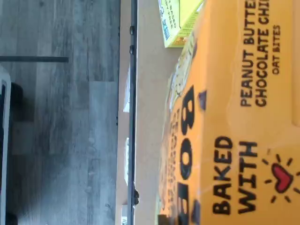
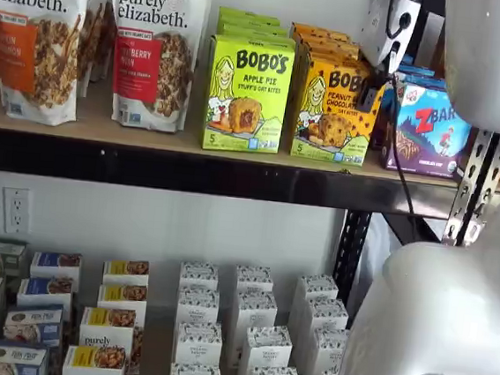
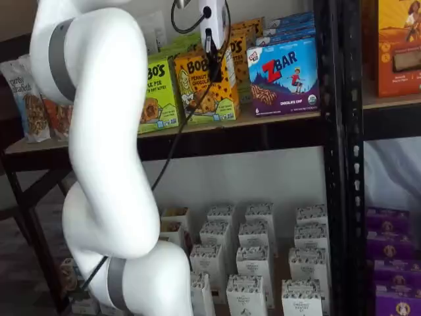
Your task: Pick up the orange box on the top shelf, the fifth box from the left
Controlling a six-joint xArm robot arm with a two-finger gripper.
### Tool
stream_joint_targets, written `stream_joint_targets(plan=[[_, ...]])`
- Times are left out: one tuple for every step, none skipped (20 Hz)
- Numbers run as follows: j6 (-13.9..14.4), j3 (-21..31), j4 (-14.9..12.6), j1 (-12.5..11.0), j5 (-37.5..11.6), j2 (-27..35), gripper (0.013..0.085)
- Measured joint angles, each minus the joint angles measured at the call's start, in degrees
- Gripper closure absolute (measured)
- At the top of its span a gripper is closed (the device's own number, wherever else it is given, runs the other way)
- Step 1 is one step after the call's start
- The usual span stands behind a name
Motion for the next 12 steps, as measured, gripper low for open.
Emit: stream_joint_targets(plan=[[0.01, -0.03, 0.01, 0.00, 0.06, 0.01, 0.0570], [0.01, -0.04, 0.00, 0.00, 0.06, 0.02, 0.0570], [0.04, -0.06, -0.09, 0.04, 0.08, 0.03, 0.0570], [0.07, -0.24, -0.18, 0.07, 0.32, 0.13, 0.0570], [0.09, -0.44, -0.19, 0.08, 0.58, 0.24, 0.0570], [0.09, -0.57, -0.12, 0.06, 0.76, 0.29, 0.0570], [0.09, -0.77, -0.02, 0.02, 1.01, 0.36, 0.0570], [0.08, -1.04, 0.11, -0.03, 1.36, 0.46, 0.0570], [0.08, -1.32, 0.20, -0.08, 1.73, 0.54, 0.0570], [0.08, -1.54, 0.26, -0.12, 2.03, 0.55, 0.0570], [0.08, -1.71, 0.33, -0.16, 2.26, 0.52, 0.0570], [0.08, -1.80, 0.44, -0.22, 2.43, 0.40, 0.0570]])
